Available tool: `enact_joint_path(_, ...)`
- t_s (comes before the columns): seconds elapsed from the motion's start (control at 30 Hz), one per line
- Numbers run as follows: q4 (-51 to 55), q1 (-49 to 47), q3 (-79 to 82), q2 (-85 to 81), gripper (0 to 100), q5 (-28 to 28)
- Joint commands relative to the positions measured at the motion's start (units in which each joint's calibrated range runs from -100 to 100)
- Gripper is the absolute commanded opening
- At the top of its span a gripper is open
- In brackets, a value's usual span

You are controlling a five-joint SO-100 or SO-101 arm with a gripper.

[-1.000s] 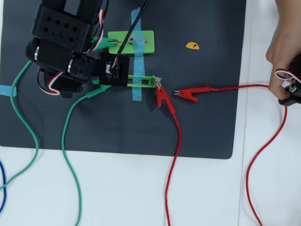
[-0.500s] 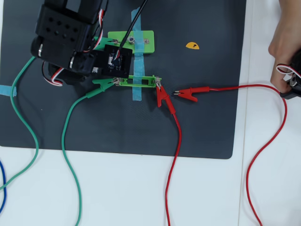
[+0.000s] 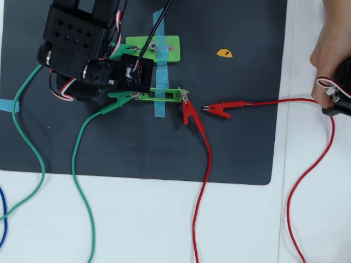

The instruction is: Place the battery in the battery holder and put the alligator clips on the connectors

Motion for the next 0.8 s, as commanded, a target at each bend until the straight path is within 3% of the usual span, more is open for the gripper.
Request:
enact_joint_path(0.0,-0.3,-0.1,-0.1,-0.2,22,-0.3)
enact_joint_path(0.77,0.5,0.3,0.0,7.2,22,1.0)
